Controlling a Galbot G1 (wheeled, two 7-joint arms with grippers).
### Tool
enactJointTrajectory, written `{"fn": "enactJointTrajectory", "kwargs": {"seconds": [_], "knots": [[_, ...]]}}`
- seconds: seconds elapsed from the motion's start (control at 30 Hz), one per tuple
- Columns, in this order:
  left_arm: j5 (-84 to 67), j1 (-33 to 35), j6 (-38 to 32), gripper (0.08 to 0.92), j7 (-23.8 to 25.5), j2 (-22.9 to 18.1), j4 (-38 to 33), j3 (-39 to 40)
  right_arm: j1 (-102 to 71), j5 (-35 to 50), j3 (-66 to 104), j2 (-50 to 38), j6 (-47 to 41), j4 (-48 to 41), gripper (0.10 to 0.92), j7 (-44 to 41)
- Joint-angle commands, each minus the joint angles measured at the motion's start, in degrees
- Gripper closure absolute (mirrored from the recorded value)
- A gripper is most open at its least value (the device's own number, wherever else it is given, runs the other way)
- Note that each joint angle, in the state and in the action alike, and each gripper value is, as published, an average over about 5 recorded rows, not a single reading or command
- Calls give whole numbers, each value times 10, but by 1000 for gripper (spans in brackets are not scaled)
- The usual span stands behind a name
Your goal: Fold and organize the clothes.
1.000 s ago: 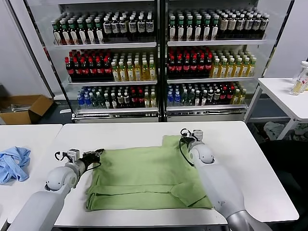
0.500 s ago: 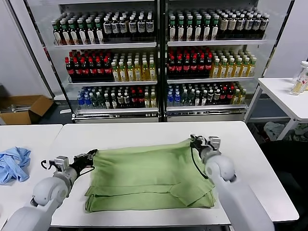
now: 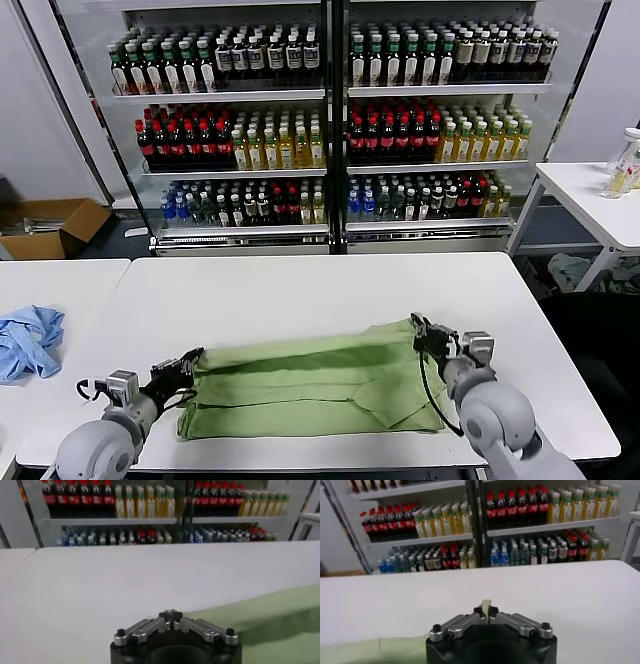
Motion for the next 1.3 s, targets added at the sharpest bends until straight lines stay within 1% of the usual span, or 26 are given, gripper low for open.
{"fn": "enactJointTrajectory", "kwargs": {"seconds": [0.03, 0.17, 0.27, 0.33, 0.4, 0.47, 0.63, 0.77, 0.93, 1.03, 1.13, 1.2, 1.3], "knots": [[7, 61, 49, 913, 4, 2, -39, -30, -77, -18, 14, -16, -2, 53, 904, 4], [19, 68, 85, 913, 23, 2, -43, -43, -91, -41, 9, -10, -2, 43, 904, 0], [39, 69, 91, 912, 30, 1, -43, -40, -98, -53, 6, -6, -2, 33, 904, -3], [55, 67, 91, 899, 30, -2, -44, -35, -105, -55, 5, -5, -3, 31, 901, -5], [63, 64, 91, 860, 23, -6, -49, -33, -112, -56, 6, -7, -3, 35, 879, -7], [62, 60, 90, 811, 11, -8, -57, -35, -115, -59, 9, -9, -3, 43, 830, -5], [53, 47, 75, 664, -42, -13, -85, -47, -119, -68, 27, -10, -3, 80, 692, 6], [31, 50, 72, 551, -84, -29, -119, -54, -136, -78, 35, -6, -3, 119, 570, 11], [32, 77, 85, 421, -143, -65, -148, -39, -165, -94, 37, 0, -3, 166, 432, 13], [46, 90, 91, 335, -178, -93, -146, -24, -179, -104, 40, 0, -3, 192, 354, 12], [50, 98, 91, 250, -202, -119, -139, -14, -186, -110, 46, 1, -3, 206, 271, 13], [49, 99, 90, 205, -211, -131, -134, -6, -188, -113, 48, 3, -3, 205, 233, 13], [48, 92, 88, 181, -220, -146, -125, 4, -189, -119, 48, 7, -3, 199, 207, 14]]}}
